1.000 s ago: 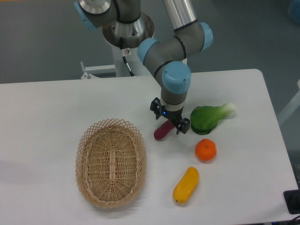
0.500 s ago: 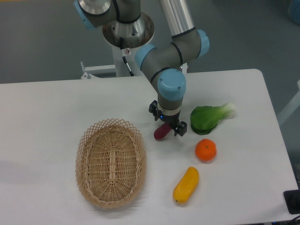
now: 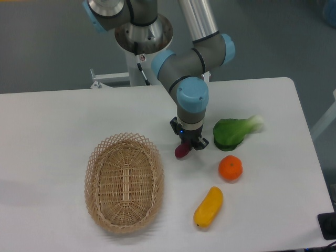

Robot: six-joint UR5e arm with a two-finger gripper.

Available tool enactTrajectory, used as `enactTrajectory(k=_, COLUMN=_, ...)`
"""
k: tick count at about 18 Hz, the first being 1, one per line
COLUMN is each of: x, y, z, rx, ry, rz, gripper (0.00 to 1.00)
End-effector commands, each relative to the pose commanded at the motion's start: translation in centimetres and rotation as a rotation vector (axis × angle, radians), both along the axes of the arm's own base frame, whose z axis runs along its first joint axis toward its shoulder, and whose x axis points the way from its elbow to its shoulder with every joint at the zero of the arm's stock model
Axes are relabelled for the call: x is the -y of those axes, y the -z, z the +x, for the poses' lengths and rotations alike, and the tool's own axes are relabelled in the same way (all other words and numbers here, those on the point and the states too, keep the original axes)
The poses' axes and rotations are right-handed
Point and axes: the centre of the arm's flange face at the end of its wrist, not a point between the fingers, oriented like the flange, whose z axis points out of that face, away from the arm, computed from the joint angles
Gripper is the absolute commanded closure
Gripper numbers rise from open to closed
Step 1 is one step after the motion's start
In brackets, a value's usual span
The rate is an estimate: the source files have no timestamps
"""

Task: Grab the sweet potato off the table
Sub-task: 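Lower the gripper onto the purple sweet potato and close the fingers, then lift the sweet potato and carry it up past the bok choy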

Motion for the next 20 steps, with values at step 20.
enactTrajectory(k=20, x=3.2, y=-20.2, z=-14.3, rx=-0.028, ry=0.01, rz=0.131, gripper=0.68)
